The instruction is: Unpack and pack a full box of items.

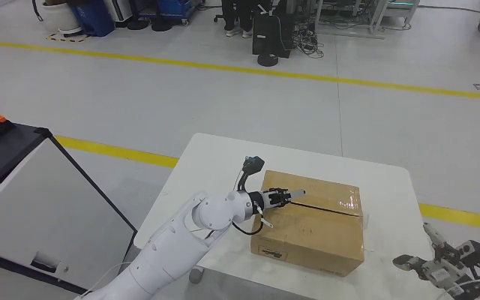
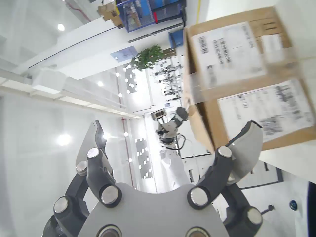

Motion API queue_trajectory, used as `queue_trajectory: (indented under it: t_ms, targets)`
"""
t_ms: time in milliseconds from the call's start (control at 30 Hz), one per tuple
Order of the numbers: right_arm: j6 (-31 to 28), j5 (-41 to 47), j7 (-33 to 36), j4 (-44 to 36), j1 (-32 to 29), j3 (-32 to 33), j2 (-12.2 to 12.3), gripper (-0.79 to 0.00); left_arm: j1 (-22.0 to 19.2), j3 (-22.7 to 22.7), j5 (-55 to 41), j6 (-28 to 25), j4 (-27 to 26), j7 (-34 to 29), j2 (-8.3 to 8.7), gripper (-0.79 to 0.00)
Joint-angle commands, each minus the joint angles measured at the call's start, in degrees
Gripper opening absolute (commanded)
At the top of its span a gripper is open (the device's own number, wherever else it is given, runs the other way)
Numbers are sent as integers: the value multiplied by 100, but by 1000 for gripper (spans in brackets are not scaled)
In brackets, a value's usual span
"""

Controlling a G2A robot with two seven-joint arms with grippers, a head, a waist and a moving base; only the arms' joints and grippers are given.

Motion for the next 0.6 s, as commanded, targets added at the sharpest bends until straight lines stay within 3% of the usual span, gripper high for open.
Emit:
queue_trajectory:
  t_ms: [0, 167, 333, 467, 567]
  targets:
    - [207, -570, 236, 162, 13, 26, 54, 0, 0, 0, 0, 0, 0, 0, 0, 0]
    - [1144, -1534, 466, 585, 27, 192, 190, 0, 0, 0, 0, 0, 0, 0, 0, 0]
    - [1289, -1842, 338, 765, 179, 332, 244, 0, 0, 0, 0, 0, 0, 0, 0, 0]
    - [1305, -1702, 174, 797, 329, 317, 235, 0, 0, 0, 0, 0, 0, 0, 0, 0]
    - [1525, -1172, 669, 769, 582, 83, 237, 0, 0, 0, 0, 0, 0, 0, 0, 0]
